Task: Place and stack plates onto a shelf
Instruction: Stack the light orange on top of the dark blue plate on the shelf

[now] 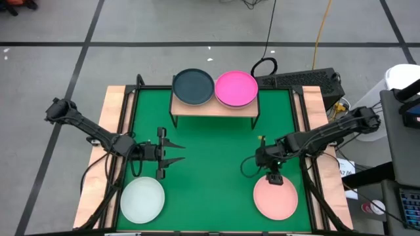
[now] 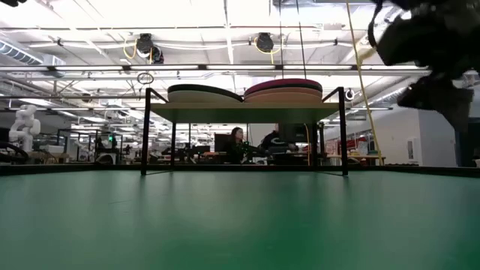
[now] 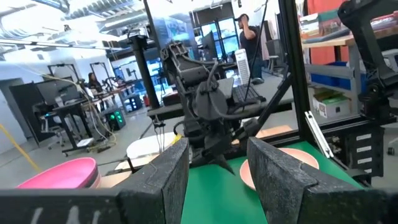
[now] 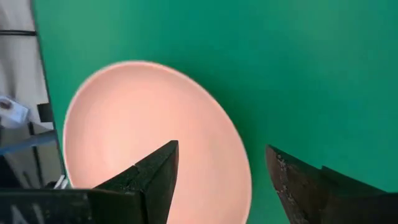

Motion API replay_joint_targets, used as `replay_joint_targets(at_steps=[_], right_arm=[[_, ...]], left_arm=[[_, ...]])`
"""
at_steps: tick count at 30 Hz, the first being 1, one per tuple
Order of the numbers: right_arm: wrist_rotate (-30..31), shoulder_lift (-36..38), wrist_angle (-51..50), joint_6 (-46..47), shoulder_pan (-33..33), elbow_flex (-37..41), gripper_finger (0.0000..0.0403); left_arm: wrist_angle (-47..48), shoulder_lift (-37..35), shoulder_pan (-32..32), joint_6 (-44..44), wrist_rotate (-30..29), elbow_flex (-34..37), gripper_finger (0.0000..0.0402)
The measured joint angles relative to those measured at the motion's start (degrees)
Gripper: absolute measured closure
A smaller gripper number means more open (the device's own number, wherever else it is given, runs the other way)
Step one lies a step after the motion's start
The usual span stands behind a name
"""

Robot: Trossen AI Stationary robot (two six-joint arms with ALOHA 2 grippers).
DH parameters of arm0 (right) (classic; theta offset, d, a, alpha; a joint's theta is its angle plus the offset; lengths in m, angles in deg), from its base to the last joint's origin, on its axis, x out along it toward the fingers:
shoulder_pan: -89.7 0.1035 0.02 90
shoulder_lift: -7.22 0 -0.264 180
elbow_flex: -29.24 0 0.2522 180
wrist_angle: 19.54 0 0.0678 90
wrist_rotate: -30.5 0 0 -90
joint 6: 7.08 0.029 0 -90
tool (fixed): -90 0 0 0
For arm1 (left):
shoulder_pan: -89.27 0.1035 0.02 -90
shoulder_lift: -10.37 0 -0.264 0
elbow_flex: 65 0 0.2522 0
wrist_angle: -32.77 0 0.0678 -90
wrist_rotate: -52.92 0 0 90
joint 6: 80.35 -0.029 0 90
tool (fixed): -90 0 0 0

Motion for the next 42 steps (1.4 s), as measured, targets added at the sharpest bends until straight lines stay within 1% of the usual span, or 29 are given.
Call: replay_joint_targets(at_steps=[2, 9, 15, 20, 23, 25, 28, 31, 36, 39, 40, 42], right_arm=[[-0.44, 0.04, 0.35, 1.77, -0.62, 1.74, 0.0181], [-0.2, 2.12, 3.05, 2.86, -1.71, 7.99, 0.0181], [-0.1, 3.6, 4.12, 5.12, -1.98, 11.44, 0.0181], [-0.65, 3.91, 9.07, 6.91, -1.96, 14.87, 0.0181], [-3.0, 3.91, 12.29, 7.59, -1.96, 16.83, 0.0182], [-3.42, 3.91, 13.72, 8.45, -1.95, 17.61, 0.0187], [-3.38, 3.95, 14.01, 8.51, -1.96, 18.05, 0.0207], [-3.24, 3.93, 13.76, 8.51, -1.96, 18.24, 0.0243], [-3.5, 3.91, 13.69, 8.36, -1.94, 18.29, 0.0327], [-4.69, 3.91, 13.82, 7.94, -1.96, 18.29, 0.0382], [-5.0, 3.91, 14.06, 7.76, -1.96, 18.29, 0.0391], [-4.83, 4.07, 15.34, 7.96, -1.95, 18.29, 0.0395]], left_arm=[[0.0, 0.0, 0.0, 0.04, 0.0, 0.0, 0.0232], [0.0, 0.02, 0.0, 1.33, 0.0, 0.0, 0.0232], [-0.06, 0.02, 0.0, 1.64, 0.0, 0.0, 0.0232], [-0.43, 0.02, 0.0, 2.74, 0.02, 0.0, 0.0232], [-0.39, 0.02, 0.0, 3.01, 0.02, 0.0, 0.0232], [-0.27, 0.02, 0.0, 3.08, 0.02, 0.0, 0.0232], [-0.31, 0.02, 0.0, 3.09, 0.02, 0.0, 0.0232], [-0.58, 0.02, 0.23, 3.03, 0.04, 0.0, 0.0232], [-0.86, 0.02, 1.39, 3.25, 0.02, 0.0, 0.0232], [-0.92, 0.02, 2.07, 3.3, 0.03, 0.0, 0.0232], [-0.92, 0.02, 2.25, 3.34, 0.03, 0.0, 0.0232], [-0.94, 0.02, 2.5, 3.39, 0.02, 0.0, 0.0232]])
